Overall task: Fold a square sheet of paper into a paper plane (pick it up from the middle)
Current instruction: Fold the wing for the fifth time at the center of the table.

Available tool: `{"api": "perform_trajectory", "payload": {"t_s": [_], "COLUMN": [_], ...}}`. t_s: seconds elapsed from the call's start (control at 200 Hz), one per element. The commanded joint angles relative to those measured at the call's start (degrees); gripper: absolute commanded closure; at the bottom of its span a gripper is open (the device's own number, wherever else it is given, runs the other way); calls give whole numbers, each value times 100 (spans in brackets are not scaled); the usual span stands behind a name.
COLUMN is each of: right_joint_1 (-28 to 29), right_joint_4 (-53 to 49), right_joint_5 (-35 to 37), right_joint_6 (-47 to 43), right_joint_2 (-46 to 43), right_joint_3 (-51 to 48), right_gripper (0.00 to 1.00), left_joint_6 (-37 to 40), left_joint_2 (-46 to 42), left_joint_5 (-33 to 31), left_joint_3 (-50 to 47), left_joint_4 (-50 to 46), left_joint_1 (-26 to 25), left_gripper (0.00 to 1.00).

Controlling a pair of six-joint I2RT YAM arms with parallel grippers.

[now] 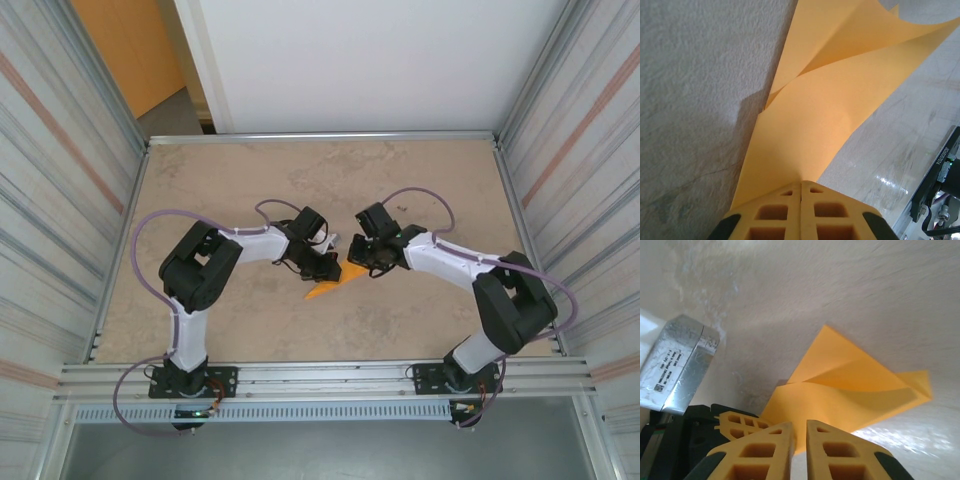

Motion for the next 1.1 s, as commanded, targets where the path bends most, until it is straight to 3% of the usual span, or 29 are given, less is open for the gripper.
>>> {"api": "perform_trajectory", "payload": {"t_s": [0.0, 0.471, 0.762, 0.932, 1.092], "right_joint_1": [71, -54, -866, -1520, -1450], "right_joint_4": [474, 1716, 2626, 2390, 1590], "right_joint_5": [-238, -123, 186, 25, 117], "right_joint_6": [208, 565, 242, -41, -415], "right_joint_2": [292, 592, -29, -461, -1019], "right_joint_3": [-136, -1266, -2379, -2469, -2003], "right_gripper": [88, 93, 91, 91, 90], "left_joint_6": [118, -116, -242, -220, -207], "left_joint_2": [378, 358, 332, 323, 301], "left_joint_5": [-449, -529, -525, -510, -445], "left_joint_3": [-282, -549, -801, -770, -675], "left_joint_4": [-341, -240, -174, -169, -162], "left_joint_1": [-60, -12, 44, 44, 44], "left_gripper": [93, 95, 95, 96, 96]}}
